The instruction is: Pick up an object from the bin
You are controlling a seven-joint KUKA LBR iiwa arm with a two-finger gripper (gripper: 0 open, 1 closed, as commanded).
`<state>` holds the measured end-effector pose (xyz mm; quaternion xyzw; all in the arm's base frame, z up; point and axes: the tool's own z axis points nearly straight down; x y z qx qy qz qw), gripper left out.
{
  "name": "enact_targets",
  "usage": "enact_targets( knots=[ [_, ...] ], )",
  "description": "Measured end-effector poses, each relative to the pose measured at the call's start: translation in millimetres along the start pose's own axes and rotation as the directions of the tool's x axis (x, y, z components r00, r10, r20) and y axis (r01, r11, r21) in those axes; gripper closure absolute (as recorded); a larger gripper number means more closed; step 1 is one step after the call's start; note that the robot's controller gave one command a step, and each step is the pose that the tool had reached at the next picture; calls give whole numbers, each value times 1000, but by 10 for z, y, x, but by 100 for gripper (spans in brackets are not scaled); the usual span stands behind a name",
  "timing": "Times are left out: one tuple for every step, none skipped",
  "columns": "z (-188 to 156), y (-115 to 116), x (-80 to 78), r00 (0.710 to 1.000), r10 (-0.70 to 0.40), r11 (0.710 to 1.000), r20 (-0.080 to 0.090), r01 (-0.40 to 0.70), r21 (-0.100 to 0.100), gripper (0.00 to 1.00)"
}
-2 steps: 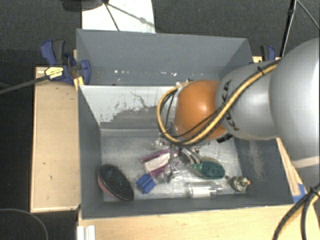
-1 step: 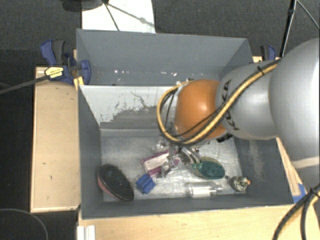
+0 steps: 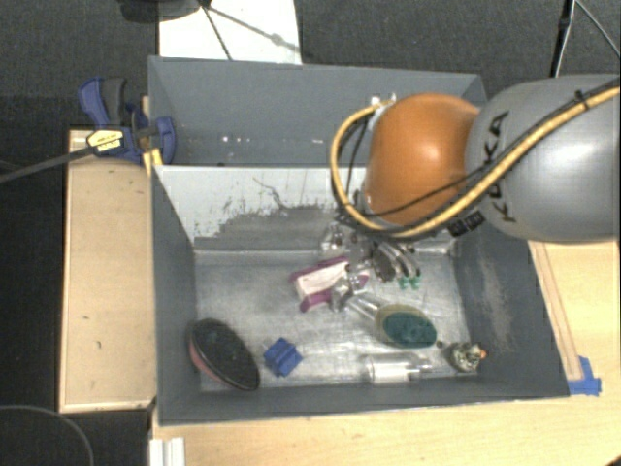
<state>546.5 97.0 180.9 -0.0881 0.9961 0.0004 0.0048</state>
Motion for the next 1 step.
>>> enact_targets(
  knots=[
    [-954,129,-176,1000,16,1000,2,-16,0,100]
  ],
)
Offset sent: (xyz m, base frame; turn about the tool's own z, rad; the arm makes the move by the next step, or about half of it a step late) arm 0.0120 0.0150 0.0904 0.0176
